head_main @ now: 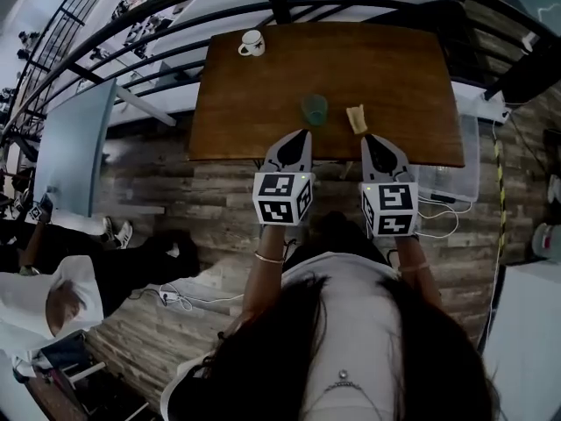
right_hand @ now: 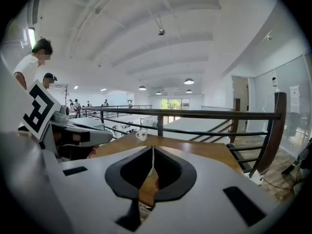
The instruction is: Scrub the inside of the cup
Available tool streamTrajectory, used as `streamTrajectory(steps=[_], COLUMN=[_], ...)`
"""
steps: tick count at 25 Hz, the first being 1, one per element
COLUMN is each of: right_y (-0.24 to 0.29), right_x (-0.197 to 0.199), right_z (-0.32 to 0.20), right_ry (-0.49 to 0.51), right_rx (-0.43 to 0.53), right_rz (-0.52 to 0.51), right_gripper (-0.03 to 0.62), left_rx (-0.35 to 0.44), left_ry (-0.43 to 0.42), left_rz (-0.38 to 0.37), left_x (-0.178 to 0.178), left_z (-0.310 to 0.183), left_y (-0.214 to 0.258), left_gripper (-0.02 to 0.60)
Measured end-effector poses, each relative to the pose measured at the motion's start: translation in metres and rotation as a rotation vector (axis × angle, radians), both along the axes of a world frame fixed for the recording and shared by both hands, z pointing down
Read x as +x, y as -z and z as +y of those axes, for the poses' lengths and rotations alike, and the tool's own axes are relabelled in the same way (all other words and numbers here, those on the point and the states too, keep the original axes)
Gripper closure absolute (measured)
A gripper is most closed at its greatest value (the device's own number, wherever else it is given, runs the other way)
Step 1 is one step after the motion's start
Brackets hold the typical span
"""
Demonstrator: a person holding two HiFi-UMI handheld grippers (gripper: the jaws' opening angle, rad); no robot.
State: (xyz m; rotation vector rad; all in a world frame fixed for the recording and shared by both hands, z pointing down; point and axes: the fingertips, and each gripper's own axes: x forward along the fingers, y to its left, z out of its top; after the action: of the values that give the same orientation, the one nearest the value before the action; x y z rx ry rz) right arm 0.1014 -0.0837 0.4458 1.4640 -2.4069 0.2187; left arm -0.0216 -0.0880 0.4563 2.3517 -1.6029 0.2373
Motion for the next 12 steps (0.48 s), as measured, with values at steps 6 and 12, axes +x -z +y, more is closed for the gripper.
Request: streamTrajectory(steps=[6, 12], right_y=[-0.021, -0.038], right_x=[0.003, -0.003], right_z=[-0.039, -0.061], right_ry=[0.039, 0.059], right_rx=[-0.047, -0.081], right_rz=[0.002, 0.011], right_gripper=[0.559, 0.557], left_rx=[-0.044, -0.08], left_ry=[0.032, 0.056], left_rz=[-0.005, 0.002], left_x=[0.005, -0.004], left_z=[-0.029, -0.048], left_y=[-0.02, -0.039], left_gripper=[0.575, 0.574])
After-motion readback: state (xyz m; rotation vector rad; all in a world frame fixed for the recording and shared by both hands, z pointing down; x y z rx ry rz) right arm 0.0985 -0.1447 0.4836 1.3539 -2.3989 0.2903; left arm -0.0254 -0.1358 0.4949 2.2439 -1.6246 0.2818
